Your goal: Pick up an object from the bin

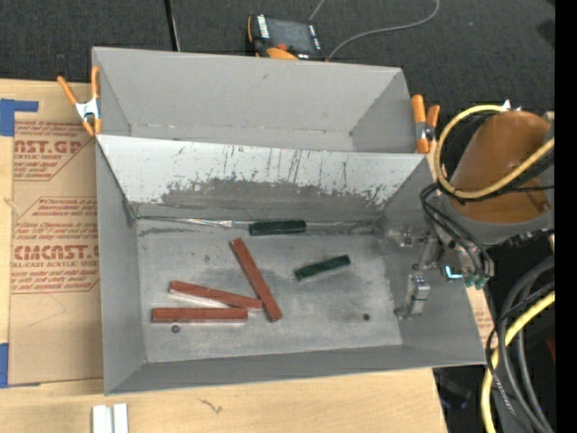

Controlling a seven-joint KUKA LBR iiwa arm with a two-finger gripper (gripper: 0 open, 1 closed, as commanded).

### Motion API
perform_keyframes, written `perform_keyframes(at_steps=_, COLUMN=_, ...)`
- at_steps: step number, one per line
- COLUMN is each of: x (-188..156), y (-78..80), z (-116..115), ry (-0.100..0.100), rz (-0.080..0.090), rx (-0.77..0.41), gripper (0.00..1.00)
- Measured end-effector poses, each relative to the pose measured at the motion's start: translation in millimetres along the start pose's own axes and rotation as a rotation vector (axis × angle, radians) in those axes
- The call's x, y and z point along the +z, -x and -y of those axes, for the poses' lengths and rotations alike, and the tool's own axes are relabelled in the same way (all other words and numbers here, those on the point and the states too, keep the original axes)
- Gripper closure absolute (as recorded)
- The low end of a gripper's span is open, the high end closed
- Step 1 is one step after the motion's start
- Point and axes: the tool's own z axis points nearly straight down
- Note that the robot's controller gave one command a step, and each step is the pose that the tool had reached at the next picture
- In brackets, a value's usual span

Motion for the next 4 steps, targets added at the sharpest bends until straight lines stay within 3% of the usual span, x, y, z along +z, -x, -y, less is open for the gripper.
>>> perform_keyframes(at_steps=1, x=100, y=26.6, z=-77, ry=0.002, rz=0.006, rx=-0.127, gripper=0.00)
perform_keyframes(at_steps=2, x=96, y=28.8, z=-74, ry=-0.002, rz=0.013, rx=-0.124, gripper=1.00)
perform_keyframes(at_steps=3, x=-46, y=27.9, z=-90, ry=-0.004, rz=0.015, rx=-0.435, gripper=1.00)
perform_keyframes(at_steps=4, x=-43, y=26.7, z=-90, ry=-0.002, rz=0.009, rx=-0.434, gripper=0.00)
